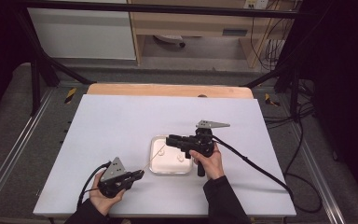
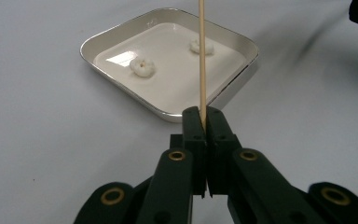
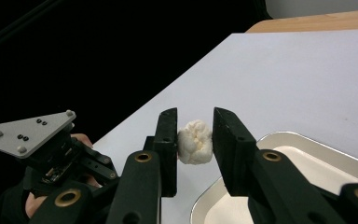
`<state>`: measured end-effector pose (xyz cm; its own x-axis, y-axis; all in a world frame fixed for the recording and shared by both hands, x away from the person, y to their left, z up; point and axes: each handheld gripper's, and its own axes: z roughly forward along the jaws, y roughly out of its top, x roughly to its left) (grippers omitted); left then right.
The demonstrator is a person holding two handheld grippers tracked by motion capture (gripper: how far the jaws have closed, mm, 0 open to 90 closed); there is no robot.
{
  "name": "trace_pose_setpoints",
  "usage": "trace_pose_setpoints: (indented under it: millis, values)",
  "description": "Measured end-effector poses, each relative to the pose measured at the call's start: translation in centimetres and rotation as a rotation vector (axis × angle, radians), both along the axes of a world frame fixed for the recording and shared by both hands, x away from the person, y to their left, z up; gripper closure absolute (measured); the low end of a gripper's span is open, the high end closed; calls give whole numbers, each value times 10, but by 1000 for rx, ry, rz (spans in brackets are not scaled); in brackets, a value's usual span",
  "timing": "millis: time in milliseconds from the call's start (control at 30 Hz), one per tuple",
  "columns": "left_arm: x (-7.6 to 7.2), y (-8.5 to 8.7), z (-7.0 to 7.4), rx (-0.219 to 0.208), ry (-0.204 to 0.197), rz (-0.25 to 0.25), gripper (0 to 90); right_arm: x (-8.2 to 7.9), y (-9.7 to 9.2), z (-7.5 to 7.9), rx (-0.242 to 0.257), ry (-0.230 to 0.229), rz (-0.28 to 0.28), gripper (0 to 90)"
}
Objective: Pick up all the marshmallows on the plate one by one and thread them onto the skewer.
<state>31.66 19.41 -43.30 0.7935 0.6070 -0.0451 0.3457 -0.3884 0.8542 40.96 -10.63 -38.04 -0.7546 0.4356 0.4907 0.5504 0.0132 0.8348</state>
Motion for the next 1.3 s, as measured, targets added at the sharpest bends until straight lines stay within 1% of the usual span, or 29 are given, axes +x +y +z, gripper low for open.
trace_pose_setpoints:
  millis: [367,533,767,800,867,967,1067,1100,1300]
  values:
    - [-1,0,0,-5,-10,-13,882,0,3,-4,21,33,35,722]
    - [-2,-3,-1,19,-12,-30,884,-2,4,-4,35,47,60,739]
    - [-1,-6,-2,65,-8,-47,885,-4,6,-8,28,47,83,766]
    - [-1,-6,-2,66,-4,-49,886,-4,6,-8,26,48,85,770]
    - [1,-7,-2,75,-4,-45,886,-4,7,-8,24,52,92,775]
    - [0,-7,-2,81,-4,-42,887,-8,8,-9,24,36,101,783]
    - [0,-9,-2,96,0,-35,887,-9,10,-12,24,32,105,790]
    - [0,-9,-2,97,3,-34,888,-10,10,-13,23,36,105,792]
    - [1,-10,-4,93,12,-30,888,-12,14,-18,26,22,99,800]
